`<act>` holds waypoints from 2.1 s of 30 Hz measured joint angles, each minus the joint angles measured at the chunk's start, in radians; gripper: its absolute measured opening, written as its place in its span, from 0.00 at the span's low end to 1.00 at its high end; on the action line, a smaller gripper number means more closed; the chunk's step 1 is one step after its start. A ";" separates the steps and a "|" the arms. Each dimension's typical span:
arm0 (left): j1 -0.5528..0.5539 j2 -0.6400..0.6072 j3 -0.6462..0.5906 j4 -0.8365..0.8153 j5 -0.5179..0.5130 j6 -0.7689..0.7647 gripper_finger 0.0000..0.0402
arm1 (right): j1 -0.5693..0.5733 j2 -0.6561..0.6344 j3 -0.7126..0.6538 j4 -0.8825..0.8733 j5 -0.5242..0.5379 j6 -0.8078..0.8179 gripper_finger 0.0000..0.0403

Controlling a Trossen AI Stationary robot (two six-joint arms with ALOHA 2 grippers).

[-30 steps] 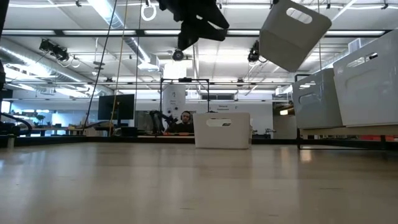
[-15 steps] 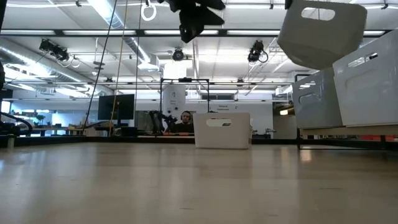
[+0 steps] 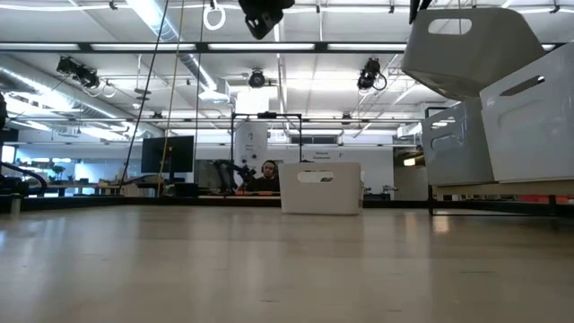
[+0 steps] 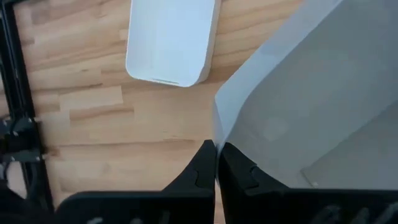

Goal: Stack baskets on shelf by color
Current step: Stack the gray bin on top of the gray bin on the shelf

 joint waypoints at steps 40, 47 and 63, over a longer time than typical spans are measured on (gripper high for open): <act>-0.003 -0.053 0.000 -0.162 0.088 0.042 0.33 | -0.044 -0.166 -0.234 0.004 0.031 0.267 0.09; -0.003 -0.052 0.000 -0.158 0.088 0.038 0.33 | -0.100 -0.166 -0.234 0.017 0.080 0.154 0.09; -0.003 -0.052 0.000 -0.164 0.088 0.031 0.33 | -0.113 -0.174 -0.233 0.054 -0.359 -0.708 0.09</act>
